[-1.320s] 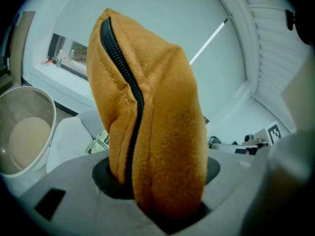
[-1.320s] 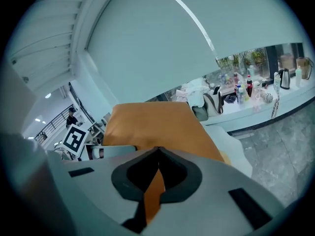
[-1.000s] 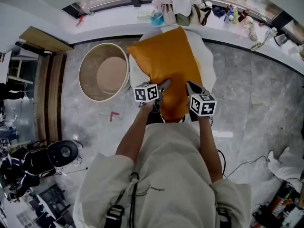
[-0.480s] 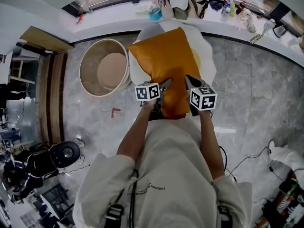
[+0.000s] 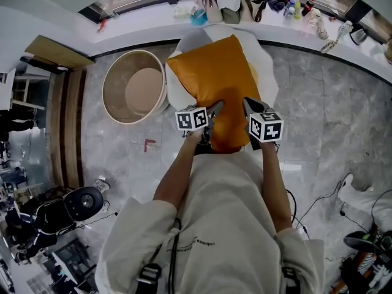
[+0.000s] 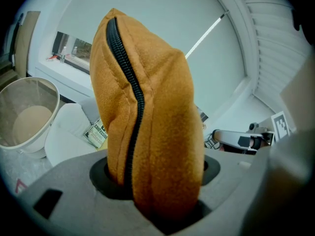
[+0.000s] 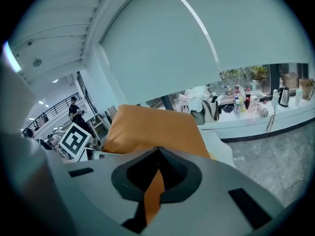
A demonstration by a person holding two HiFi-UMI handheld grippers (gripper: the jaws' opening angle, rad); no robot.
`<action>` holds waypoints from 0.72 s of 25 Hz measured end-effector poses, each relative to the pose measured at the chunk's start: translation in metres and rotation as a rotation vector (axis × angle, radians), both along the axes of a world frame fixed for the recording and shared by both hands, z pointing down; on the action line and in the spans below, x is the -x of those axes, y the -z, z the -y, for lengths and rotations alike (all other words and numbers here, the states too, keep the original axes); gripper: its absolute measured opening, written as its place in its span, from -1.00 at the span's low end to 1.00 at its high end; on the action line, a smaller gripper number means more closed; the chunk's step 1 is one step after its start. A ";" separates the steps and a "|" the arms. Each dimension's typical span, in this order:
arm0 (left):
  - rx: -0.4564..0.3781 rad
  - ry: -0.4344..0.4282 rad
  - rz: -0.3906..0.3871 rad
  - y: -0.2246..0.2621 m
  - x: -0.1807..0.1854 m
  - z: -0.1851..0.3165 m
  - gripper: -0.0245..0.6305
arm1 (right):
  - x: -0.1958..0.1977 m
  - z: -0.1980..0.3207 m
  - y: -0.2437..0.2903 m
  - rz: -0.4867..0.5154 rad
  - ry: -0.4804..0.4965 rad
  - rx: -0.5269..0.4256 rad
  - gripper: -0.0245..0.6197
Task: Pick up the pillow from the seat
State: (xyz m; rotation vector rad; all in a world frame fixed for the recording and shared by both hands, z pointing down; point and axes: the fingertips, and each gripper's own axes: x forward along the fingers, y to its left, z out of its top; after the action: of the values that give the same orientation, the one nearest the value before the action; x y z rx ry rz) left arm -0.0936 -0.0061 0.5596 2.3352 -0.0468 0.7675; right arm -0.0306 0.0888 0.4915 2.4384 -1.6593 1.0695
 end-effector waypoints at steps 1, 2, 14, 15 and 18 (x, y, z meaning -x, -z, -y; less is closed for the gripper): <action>-0.001 0.002 -0.001 0.001 0.000 0.002 -0.10 | -0.001 0.001 0.000 -0.004 -0.002 0.004 -0.90; -0.004 0.006 -0.001 0.002 -0.001 0.003 -0.10 | -0.002 0.002 0.000 -0.009 -0.002 0.006 -0.90; -0.001 0.034 -0.009 0.002 0.005 0.012 -0.08 | 0.003 0.016 0.002 -0.035 0.035 0.006 -0.90; 0.001 0.038 -0.007 0.000 0.006 0.013 -0.08 | 0.004 0.016 0.002 -0.033 0.034 0.002 -0.90; 0.005 0.038 -0.008 0.000 0.006 0.013 -0.08 | 0.003 0.015 0.004 -0.031 0.030 -0.008 -0.90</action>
State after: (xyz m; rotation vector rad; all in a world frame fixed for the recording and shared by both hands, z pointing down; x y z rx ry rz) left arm -0.0999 -0.0193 0.5591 2.3261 -0.0856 0.7387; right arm -0.0335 0.0738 0.4874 2.4143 -1.6883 1.0182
